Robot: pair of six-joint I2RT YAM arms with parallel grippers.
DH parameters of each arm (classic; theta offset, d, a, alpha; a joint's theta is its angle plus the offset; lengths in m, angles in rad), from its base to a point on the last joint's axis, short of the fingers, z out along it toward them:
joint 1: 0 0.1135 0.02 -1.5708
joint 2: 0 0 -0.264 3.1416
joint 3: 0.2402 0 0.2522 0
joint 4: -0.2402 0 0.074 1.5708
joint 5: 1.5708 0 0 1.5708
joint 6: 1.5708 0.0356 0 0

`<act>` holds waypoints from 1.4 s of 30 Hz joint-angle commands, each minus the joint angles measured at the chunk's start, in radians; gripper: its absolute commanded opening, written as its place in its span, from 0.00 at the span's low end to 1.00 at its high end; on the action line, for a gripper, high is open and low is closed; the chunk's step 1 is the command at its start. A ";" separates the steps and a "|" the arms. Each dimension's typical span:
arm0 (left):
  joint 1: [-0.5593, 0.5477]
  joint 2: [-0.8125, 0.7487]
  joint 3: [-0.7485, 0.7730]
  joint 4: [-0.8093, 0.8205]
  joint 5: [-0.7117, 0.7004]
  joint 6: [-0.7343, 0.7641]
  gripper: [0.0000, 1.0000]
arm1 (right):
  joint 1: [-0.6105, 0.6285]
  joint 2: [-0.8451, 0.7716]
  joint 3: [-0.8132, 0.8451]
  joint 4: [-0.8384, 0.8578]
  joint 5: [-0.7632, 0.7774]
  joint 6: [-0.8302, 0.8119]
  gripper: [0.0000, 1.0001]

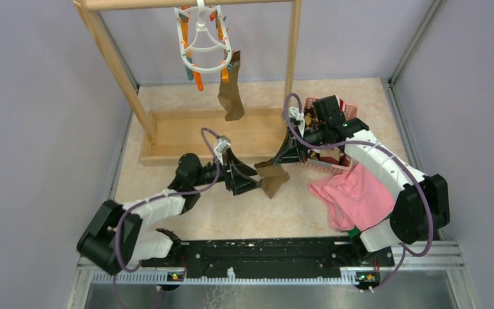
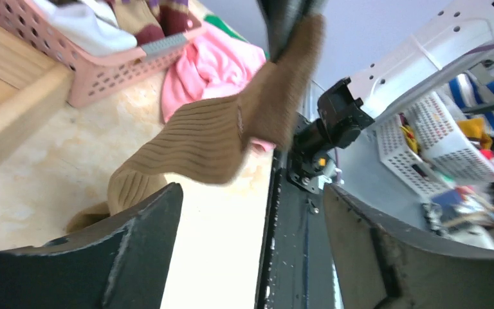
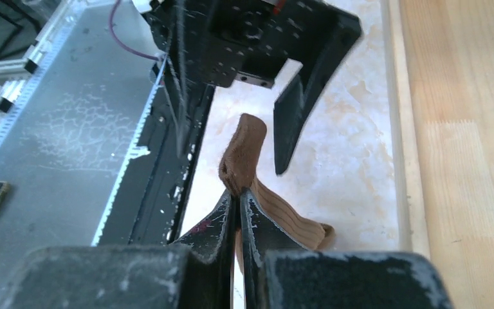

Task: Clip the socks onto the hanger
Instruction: Pick up the sock from the bin.

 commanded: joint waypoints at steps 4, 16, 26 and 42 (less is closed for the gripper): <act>-0.005 -0.417 -0.306 0.226 -0.265 0.501 0.99 | -0.011 0.020 0.042 -0.002 -0.127 0.040 0.00; -0.036 -0.238 -0.204 0.410 -0.225 0.379 0.84 | -0.011 0.033 0.032 0.000 -0.179 0.041 0.00; -0.091 -0.061 -0.118 0.532 -0.222 0.340 0.69 | -0.011 0.039 0.026 0.004 -0.182 0.042 0.00; -0.064 0.000 -0.037 0.425 -0.217 0.166 0.23 | -0.008 0.043 0.031 -0.063 -0.212 -0.046 0.00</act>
